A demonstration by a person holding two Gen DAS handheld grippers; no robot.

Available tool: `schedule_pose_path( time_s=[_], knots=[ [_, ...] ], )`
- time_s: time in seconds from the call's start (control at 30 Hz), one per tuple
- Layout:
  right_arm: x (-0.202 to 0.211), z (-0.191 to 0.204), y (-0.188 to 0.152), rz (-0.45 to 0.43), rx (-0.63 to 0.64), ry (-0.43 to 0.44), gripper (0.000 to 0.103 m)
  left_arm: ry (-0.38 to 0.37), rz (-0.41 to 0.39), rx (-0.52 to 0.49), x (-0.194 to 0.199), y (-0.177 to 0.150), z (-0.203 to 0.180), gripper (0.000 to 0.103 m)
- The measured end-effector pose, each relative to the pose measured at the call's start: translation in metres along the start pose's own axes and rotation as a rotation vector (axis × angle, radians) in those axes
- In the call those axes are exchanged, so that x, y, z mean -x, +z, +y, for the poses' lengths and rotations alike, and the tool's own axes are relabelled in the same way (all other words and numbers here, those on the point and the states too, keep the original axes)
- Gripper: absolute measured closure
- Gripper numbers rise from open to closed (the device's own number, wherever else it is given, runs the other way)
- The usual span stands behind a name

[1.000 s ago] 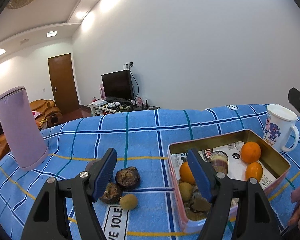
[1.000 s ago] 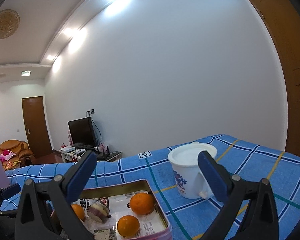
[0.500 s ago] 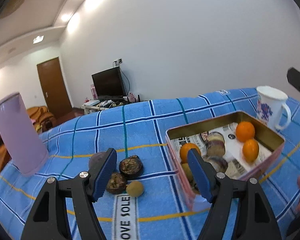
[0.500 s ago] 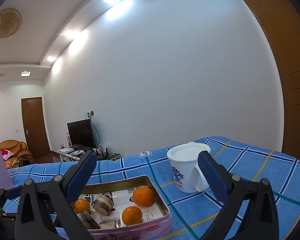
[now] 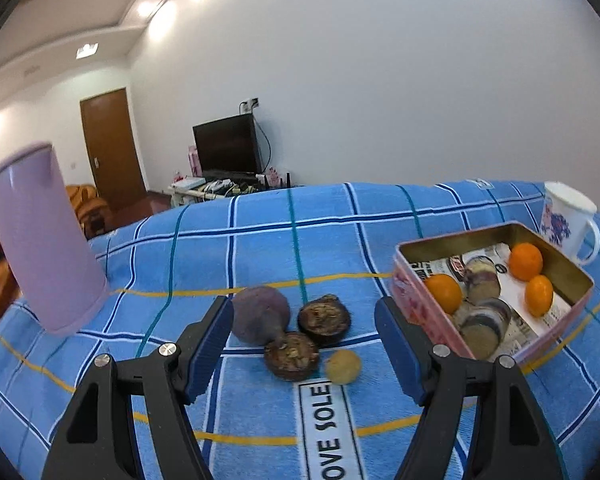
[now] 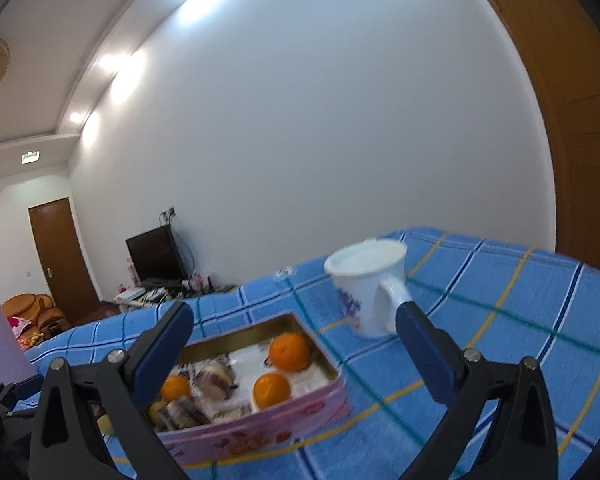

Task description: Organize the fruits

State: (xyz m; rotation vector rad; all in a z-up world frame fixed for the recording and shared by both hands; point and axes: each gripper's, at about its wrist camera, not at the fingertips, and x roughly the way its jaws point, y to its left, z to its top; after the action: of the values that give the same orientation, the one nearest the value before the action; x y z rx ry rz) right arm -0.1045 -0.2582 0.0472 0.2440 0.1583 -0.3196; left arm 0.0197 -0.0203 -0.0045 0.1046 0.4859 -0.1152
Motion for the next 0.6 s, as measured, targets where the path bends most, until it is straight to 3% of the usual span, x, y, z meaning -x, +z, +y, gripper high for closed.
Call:
schedule_pose_path(
  time_s=[0.17, 0.6],
  knots=[
    [0.004, 0.021, -0.007, 0.03, 0.02, 0.016, 0.0, 0.004, -0.004, 0.018, -0.003, 0.001, 0.015, 0.029],
    [-0.003, 0.106, -0.034, 0.128, 0.102, 0.181, 0.0, 0.091, -0.011, -0.007, -0.013, 0.004, 0.05, 0.029]
  ],
)
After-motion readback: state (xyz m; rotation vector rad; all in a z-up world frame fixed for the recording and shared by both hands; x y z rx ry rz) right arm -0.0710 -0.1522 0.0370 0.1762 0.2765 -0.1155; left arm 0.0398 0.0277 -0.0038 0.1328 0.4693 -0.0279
